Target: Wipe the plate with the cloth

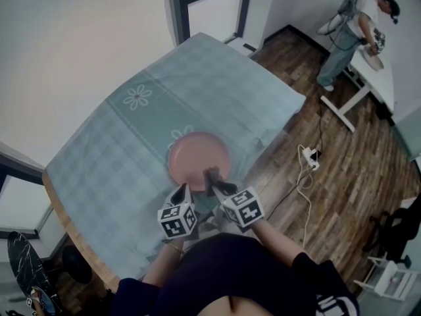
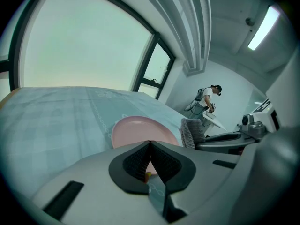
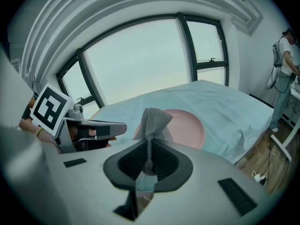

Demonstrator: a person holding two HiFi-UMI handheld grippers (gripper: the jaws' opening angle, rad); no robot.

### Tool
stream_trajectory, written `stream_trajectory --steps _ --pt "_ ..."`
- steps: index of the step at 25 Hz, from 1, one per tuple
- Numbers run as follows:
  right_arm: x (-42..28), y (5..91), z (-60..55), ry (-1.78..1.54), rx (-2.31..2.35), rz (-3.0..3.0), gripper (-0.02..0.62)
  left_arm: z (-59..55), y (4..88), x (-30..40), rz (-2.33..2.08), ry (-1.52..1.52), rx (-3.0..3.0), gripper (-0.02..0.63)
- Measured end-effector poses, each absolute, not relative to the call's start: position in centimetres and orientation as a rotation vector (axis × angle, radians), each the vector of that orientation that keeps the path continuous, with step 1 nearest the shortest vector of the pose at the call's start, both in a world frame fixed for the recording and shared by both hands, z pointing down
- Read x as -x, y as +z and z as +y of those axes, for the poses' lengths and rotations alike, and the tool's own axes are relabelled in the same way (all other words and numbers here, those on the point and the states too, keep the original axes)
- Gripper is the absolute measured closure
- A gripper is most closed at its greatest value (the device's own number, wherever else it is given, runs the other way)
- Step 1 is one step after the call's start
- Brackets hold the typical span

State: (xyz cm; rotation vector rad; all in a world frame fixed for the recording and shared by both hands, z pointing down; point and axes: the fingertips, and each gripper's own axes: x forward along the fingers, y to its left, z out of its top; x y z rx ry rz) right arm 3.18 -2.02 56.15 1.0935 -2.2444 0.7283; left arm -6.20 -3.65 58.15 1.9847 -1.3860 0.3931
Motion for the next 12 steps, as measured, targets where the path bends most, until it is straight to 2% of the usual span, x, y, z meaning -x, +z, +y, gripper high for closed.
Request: stream_trajectory --steps 12 --pt "-4.9 53.5 -0.7 0.676 -1.146 -2.342 0.563 -2.0 54.9 3.2 -1.376 0.346 -2.021 0.592"
